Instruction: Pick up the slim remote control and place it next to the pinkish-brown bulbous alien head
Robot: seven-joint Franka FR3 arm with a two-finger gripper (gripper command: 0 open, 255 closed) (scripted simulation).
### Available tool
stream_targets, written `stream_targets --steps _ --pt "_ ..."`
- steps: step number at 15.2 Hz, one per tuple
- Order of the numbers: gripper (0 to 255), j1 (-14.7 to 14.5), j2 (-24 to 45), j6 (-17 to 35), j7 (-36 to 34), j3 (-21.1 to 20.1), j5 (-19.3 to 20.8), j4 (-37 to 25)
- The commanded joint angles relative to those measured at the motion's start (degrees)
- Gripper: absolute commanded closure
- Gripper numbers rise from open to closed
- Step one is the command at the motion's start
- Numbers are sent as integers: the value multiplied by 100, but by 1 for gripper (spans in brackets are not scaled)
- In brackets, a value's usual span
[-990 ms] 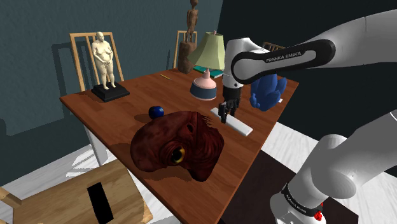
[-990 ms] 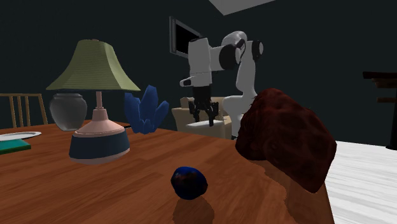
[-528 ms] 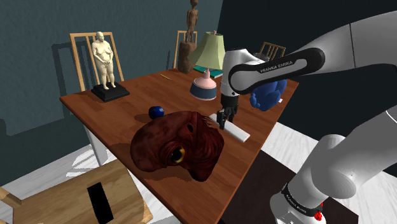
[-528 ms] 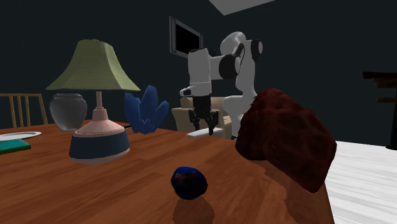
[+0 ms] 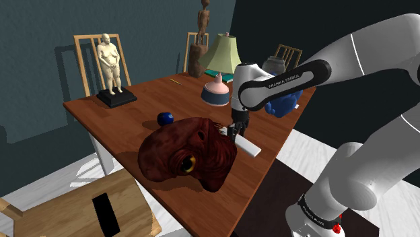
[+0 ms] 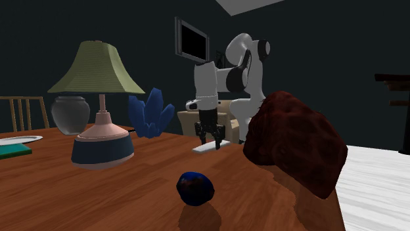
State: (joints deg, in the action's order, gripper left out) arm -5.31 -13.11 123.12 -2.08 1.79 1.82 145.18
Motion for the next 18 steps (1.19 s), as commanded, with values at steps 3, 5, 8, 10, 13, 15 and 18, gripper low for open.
stream_targets --steps 3,5,8,10,13,15,18 --pt "255 -3 31 56 -6 -3 -2 18" --pt "255 -3 31 56 -6 -3 -2 18" --pt "0 -3 31 56 -6 -3 -2 18" --pt "0 -3 32 56 -6 -3 -2 18" --pt "0 -3 32 56 -6 -3 -2 18" --pt "0 -8 -142 -373 -4 -10 -9 -238" --pt "0 -12 -263 -748 -3 -17 -15 -491"
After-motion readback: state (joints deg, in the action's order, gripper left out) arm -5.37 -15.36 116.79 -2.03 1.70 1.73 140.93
